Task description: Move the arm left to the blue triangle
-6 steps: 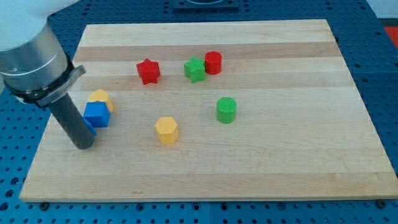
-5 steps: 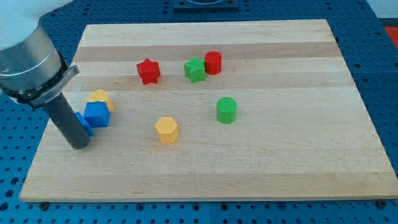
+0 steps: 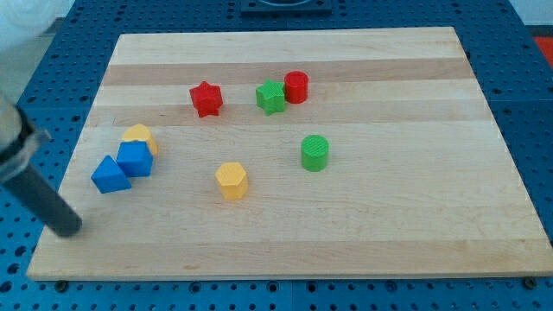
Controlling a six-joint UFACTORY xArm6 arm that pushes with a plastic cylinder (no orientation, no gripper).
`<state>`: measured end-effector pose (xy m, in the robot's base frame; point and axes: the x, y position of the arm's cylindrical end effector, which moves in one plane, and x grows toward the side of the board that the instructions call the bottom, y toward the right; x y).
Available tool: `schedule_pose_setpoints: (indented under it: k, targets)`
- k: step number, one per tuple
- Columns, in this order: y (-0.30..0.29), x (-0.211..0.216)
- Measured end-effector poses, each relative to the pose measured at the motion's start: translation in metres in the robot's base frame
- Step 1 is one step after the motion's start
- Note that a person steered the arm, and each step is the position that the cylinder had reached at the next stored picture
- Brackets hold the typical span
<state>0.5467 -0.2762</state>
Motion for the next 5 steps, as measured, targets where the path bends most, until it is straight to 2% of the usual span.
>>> schedule_pose_setpoints:
  k: [1, 2, 3, 5]
  targets:
    - [-0.018, -0.071]
    - [-0.024, -0.098]
    - [-0.025, -0.105]
    - [-0.01, -0.051]
